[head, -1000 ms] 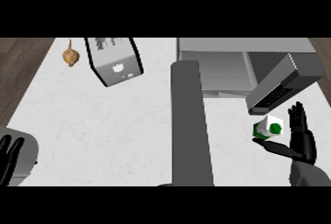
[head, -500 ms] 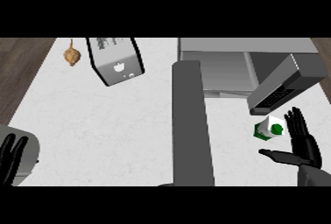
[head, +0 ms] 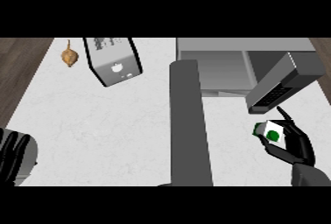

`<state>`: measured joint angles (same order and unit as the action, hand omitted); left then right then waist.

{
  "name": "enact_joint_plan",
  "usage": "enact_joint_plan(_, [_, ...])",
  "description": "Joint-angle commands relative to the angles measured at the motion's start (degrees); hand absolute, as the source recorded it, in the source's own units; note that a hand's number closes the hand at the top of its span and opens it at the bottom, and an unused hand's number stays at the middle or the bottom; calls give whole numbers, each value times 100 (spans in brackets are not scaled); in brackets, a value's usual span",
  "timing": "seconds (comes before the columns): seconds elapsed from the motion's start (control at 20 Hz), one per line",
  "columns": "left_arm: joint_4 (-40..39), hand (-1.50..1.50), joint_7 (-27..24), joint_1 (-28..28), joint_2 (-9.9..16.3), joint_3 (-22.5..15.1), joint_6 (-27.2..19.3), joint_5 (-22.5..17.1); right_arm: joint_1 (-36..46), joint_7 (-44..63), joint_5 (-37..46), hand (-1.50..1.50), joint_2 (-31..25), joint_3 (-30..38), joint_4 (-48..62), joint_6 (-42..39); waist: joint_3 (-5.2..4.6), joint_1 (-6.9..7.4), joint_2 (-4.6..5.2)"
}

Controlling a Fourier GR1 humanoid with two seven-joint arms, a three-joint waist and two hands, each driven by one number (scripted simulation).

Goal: Pick up the milk, place it into the microwave and close the microwave

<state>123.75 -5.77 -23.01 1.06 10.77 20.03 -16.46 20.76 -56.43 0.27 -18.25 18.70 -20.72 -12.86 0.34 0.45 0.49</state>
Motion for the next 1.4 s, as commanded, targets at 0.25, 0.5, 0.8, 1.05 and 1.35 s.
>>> enact_joint_plan(0.25, [-151,-150,-277,-155,-50,115,187,-8,94,-756,-309,150,215,201,-247,-81,-30,12,-42])
enact_joint_plan(0.5, [121,-150,48,-209,-101,69,89,-129,-349,-615,-279,150,491,-81,-1022,54,-35,-32,-61])
enact_joint_plan(0.8, [-180,-150,7,-27,48,355,187,-361,-930,68,-351,150,960,-648,-2704,-64,-45,-106,-84])
enact_joint_plan(1.05, [438,-150,398,-306,105,453,158,-618,-1537,1157,-620,150,1057,-982,-4450,-122,-43,-102,-86])
enact_joint_plan(1.35, [-74,-150,287,30,-40,342,158,-359,-1396,2161,-198,150,1375,-1397,-5516,818,-38,-60,-60])
